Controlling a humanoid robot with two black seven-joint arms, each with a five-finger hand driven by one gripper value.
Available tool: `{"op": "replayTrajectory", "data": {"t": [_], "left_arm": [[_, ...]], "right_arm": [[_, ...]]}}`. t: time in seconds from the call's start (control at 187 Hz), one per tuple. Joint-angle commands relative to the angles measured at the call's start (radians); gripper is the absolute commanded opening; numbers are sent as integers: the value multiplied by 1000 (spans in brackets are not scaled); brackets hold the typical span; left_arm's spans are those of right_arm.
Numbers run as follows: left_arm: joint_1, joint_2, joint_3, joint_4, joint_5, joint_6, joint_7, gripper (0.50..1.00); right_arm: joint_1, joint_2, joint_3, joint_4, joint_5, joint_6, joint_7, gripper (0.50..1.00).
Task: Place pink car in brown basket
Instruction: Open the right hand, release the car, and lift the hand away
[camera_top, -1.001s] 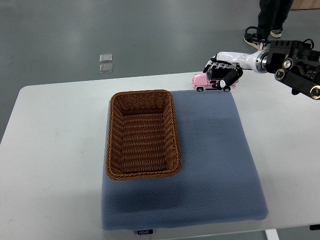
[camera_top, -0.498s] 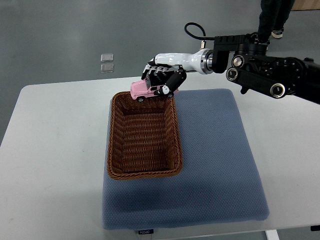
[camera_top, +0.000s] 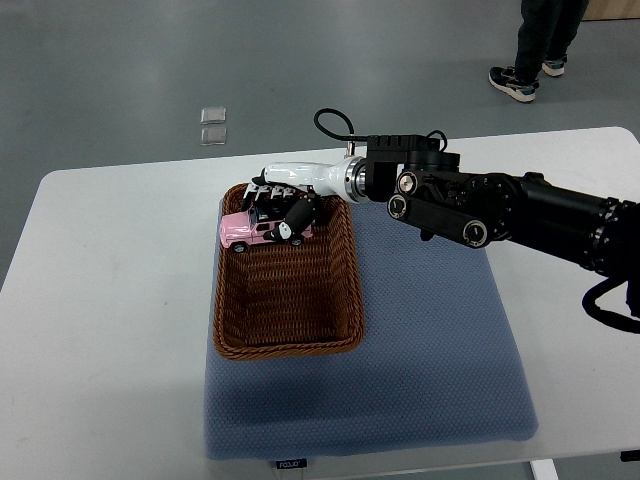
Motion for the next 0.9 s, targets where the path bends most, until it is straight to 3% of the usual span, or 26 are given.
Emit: {"op": "replayTrajectory", "data": {"t": [0.0,0.027,0.075,0.134,0.171,0.193,0.428,0.594,0.712,0.76,0.766,0.894], "left_arm": [[-1,0,2,0,0,0,0,1000],[1,0,2,0,0,0,0,1000],[1,0,2,1,0,0,0,1000],[1,0,2,1,0,0,0,1000],[1,0,2,1,0,0,0,1000],[1,0,2,1,0,0,0,1000],[-1,0,0,3,0,0,0,1000],[1,0,0,3,0,0,0,1000],[1,0,0,3,0,0,0,1000],[1,0,0,3,0,0,0,1000],[1,0,2,1,0,0,0,1000],[1,0,2,1,0,0,0,1000]], "right_arm": [[-30,3,0,-10,-2,-8,1,601],[-35,5,0,-15,-2,-8,1,623],[-44,14,2,-26,-2,-11,1,737],[-47,17,3,-30,-2,-11,6,815],[-49,16,5,-30,-2,-11,12,895],[-49,14,6,-29,0,-11,14,911],[-27,-12,48,-29,13,-12,17,913],[-38,-89,310,-29,53,3,17,913],[-153,-136,550,-27,223,4,17,913],[-153,-136,551,-27,224,4,17,913],[-212,-139,655,-27,322,4,17,913],[-365,-126,853,-27,610,6,18,913]]}}
